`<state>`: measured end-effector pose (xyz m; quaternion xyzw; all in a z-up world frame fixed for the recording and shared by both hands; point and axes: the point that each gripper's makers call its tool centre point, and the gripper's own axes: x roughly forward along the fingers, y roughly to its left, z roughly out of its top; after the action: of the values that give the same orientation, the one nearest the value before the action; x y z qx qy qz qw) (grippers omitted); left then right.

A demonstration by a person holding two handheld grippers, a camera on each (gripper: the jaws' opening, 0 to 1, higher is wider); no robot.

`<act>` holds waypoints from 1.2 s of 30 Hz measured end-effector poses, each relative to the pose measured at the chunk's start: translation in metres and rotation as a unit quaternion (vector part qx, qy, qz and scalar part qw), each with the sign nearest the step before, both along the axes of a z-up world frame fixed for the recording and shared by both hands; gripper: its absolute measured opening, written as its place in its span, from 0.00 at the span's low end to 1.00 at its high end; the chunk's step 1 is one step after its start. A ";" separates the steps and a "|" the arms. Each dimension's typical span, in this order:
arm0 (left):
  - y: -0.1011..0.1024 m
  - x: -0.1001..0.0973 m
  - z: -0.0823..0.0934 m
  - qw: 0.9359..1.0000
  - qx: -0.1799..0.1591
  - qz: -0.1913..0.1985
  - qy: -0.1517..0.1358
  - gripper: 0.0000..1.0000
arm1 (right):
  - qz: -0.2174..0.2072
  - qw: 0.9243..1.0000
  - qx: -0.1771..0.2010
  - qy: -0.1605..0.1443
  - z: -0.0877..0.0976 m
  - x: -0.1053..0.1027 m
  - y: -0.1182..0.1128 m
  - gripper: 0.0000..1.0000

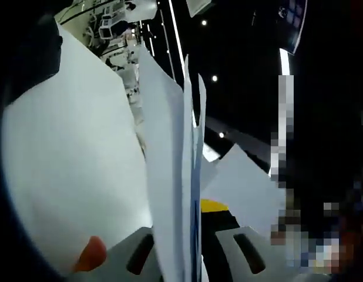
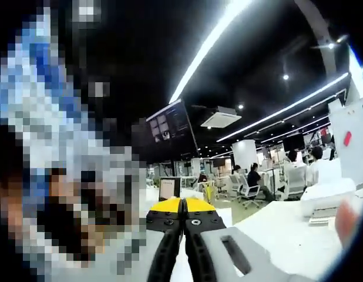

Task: Organize the stack of printing papers by aligning and flattening the scattered papers on the table

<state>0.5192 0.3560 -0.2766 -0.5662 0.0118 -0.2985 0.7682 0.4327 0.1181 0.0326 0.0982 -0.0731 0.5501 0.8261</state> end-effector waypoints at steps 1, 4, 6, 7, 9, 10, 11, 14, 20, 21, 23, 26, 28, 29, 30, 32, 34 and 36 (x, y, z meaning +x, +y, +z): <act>-0.001 0.000 -0.001 1.000 -0.002 -0.001 0.002 0.06 | 0.009 1.000 0.006 -0.002 0.008 -0.004 0.005 0.00; 0.001 -0.001 -0.002 1.000 -0.002 0.000 0.004 0.06 | 0.020 1.000 0.013 -0.007 0.019 -0.013 0.016 0.00; 0.002 -0.001 -0.003 1.000 -0.003 0.002 0.006 0.06 | 0.028 0.999 0.014 -0.013 0.024 -0.018 0.022 0.00; 0.003 -0.001 -0.005 1.000 -0.004 0.003 0.010 0.06 | 0.034 0.999 0.011 -0.016 0.023 -0.023 0.027 0.00; 0.005 0.000 -0.007 1.000 -0.005 0.006 0.012 0.06 | 0.040 0.999 0.009 -0.018 0.021 -0.029 0.035 0.00; 0.006 0.001 -0.008 1.000 -0.008 0.005 0.014 0.06 | 0.042 0.999 0.007 -0.021 0.020 -0.030 0.039 0.00; 0.006 0.001 -0.008 1.000 -0.009 0.006 0.015 0.06 | 0.045 0.999 0.005 -0.021 0.020 -0.030 0.041 0.00; 0.004 0.001 -0.007 1.000 -0.010 0.005 0.014 0.06 | 0.052 0.998 0.012 -0.013 0.018 -0.027 0.047 0.00; 0.001 0.001 -0.005 1.000 -0.017 0.004 0.012 0.06 | 0.056 0.998 0.033 0.007 0.011 -0.009 0.053 0.00; 0.002 0.001 -0.004 1.000 -0.019 0.004 0.012 0.06 | 0.055 0.998 0.040 0.017 0.008 -0.006 0.054 0.00; -0.002 -0.001 -0.003 1.000 -0.029 0.004 0.009 0.06 | 0.051 0.997 0.047 0.020 0.001 0.004 0.056 0.00; -0.003 -0.002 -0.001 0.999 -0.040 0.001 0.007 0.06 | 0.028 0.997 0.056 0.047 -0.018 0.030 0.053 0.00; -0.004 -0.002 0.000 0.999 -0.049 -0.001 0.005 0.06 | 0.014 0.996 0.060 0.069 -0.036 0.050 0.051 0.00; -0.003 -0.002 0.000 0.999 -0.050 -0.001 0.006 0.06 | 0.003 0.996 0.058 0.066 -0.045 0.059 0.049 0.00; -0.003 -0.002 0.000 0.999 -0.050 -0.001 0.006 0.06 | -0.013 0.995 0.061 0.077 -0.054 0.070 0.045 0.00; -0.002 -0.002 0.000 0.999 -0.053 0.001 0.006 0.06 | -0.014 0.991 0.079 0.105 -0.066 0.085 0.037 0.00; -0.001 -0.003 0.001 0.998 -0.057 0.002 0.006 0.06 | -0.047 0.991 0.078 0.099 -0.072 0.101 0.026 0.00; -0.001 -0.002 0.001 0.998 -0.058 0.002 0.006 0.06 | -0.063 0.988 0.093 0.103 -0.072 0.110 0.016 0.00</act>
<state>0.5168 0.3551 -0.2756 -0.6117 -0.0024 -0.2935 0.7347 0.5423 0.1340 -0.0394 0.2258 -0.0449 0.4744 0.8497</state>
